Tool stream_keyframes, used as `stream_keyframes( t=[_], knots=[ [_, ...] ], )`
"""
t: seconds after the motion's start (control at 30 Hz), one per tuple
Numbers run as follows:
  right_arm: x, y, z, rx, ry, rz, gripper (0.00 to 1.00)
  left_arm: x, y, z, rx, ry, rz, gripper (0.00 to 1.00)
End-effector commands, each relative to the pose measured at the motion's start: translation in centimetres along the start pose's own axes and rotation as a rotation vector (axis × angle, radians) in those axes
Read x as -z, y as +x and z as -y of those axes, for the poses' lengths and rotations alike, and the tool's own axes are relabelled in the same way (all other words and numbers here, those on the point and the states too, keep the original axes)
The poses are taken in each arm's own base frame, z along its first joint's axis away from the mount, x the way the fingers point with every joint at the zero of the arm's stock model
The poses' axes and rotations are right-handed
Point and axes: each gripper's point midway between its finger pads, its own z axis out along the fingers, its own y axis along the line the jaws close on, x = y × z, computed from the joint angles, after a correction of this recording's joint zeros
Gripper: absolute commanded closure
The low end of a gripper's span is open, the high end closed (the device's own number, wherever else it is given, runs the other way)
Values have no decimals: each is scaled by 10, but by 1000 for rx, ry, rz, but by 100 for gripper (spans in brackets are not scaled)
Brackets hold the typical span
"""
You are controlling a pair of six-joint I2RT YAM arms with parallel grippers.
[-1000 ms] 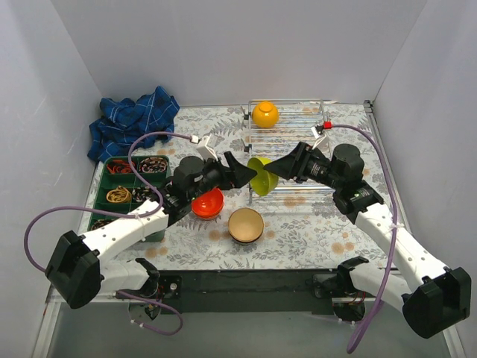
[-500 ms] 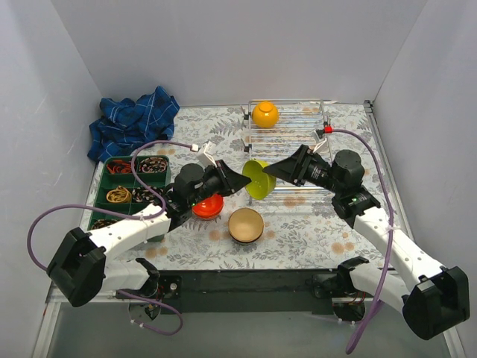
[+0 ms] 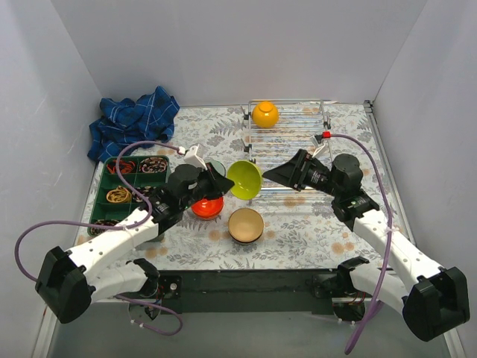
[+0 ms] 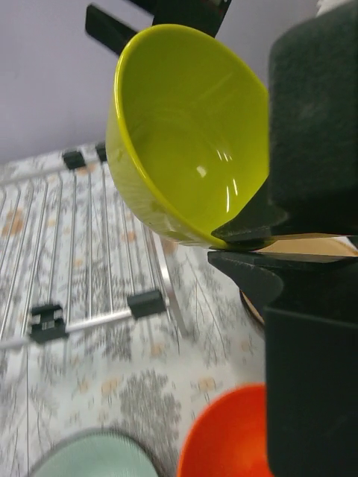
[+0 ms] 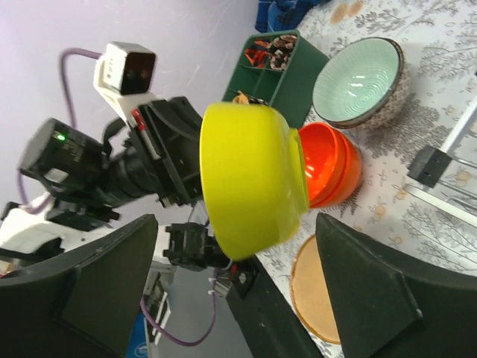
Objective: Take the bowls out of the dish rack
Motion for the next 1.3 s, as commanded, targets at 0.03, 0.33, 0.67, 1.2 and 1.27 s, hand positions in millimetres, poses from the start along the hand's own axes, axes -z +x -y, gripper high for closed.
stream_keyframes(
  t=[0.03,0.33,0.67,1.2,1.27],
  knots=[
    [5,-6,8,113,86,-7,3,31,-29,-29,-115,-237,54,100],
    [23,-30,47,323,405,-18,3,82,5,-81,-111,-591,-185,100],
    [29,-35,64,369,488,-9,3,133,80,-124,110,-795,-406,100],
    [26,-34,80,393,518,-36,3,114,122,-153,178,-748,-417,99],
    [24,-36,79,395,516,-31,3,111,126,-158,178,-752,-422,96]
  ],
)
